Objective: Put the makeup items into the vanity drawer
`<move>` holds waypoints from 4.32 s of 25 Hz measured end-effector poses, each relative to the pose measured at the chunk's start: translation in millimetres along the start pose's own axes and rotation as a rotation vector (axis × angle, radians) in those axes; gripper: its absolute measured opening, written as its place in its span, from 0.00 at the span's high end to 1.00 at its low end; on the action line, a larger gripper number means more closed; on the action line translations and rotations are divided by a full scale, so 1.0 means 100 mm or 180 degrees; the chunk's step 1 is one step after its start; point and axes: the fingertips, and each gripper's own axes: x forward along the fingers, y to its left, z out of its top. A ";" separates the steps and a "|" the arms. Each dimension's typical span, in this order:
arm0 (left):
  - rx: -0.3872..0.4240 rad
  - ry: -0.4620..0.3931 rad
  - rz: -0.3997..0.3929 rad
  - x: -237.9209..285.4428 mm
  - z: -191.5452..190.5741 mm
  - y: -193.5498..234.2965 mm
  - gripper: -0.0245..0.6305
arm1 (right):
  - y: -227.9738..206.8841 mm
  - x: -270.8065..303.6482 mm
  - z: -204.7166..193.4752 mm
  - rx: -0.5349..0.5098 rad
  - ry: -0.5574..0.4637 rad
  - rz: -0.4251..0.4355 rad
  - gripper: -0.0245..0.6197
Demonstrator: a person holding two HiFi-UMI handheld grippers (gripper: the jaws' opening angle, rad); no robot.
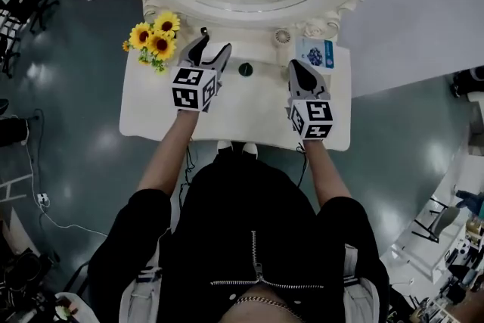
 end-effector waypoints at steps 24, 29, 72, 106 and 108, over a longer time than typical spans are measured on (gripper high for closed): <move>-0.0081 0.1102 0.0107 -0.12 -1.78 0.33 0.59 | 0.33 0.10 -0.65 0.0195 0.0454 0.0242 0.95; -0.0020 0.1504 -0.0065 -0.02 -2.21 0.26 0.59 | 0.29 0.03 -0.81 0.0264 0.0546 0.0197 0.95; 0.0138 0.1080 -0.0028 0.14 -1.63 0.31 0.88 | 0.04 -0.13 -0.57 0.0255 0.0365 -0.0144 0.95; 0.0530 0.0099 -0.0887 0.63 0.06 -0.92 0.88 | -0.79 -0.90 -0.37 0.0295 0.0155 -0.0913 0.95; 0.0560 0.0108 -0.1050 0.74 0.07 -1.16 0.88 | -0.88 -1.06 -0.44 0.0340 0.0174 -0.1042 0.95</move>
